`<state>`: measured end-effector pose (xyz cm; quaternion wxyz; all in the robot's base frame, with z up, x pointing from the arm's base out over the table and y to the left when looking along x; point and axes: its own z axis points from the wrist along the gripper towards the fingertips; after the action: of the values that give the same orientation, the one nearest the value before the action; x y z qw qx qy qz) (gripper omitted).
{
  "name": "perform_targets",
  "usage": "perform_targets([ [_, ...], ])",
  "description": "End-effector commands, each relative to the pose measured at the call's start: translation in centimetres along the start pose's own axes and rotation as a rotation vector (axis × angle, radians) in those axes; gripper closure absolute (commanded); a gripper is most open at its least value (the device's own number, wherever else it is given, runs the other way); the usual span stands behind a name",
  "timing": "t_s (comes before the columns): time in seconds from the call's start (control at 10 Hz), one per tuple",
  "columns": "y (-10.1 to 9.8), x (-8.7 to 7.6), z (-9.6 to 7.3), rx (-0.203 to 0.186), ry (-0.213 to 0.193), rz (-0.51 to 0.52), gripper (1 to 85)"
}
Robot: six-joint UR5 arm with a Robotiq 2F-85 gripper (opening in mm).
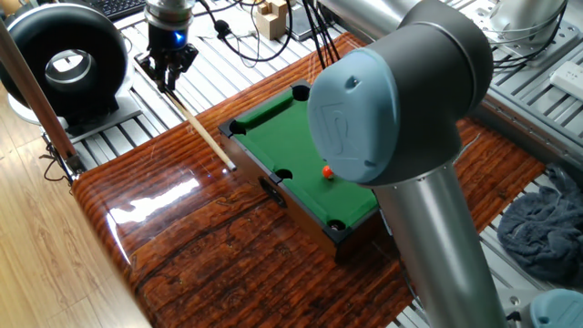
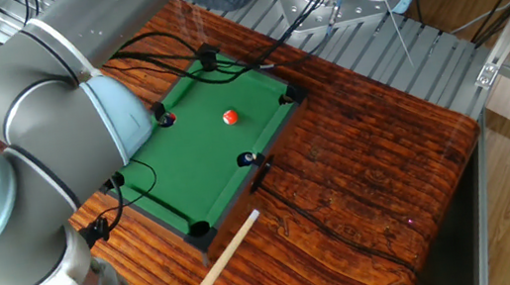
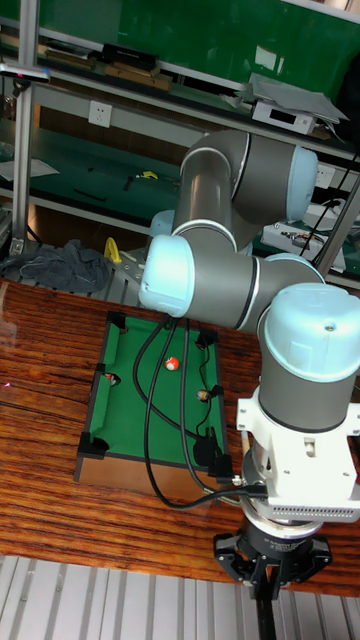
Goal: Hit the pool ball
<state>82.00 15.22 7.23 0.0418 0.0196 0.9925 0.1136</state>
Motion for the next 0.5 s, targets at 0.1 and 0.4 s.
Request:
perform_targets([
  [0.1,-0.05,0.23,-0.80,0.003,0.038,0.015,84.3],
  [0.4,-0.20,-0.49,-1.34,0.017,0.046,0.007,84.3],
])
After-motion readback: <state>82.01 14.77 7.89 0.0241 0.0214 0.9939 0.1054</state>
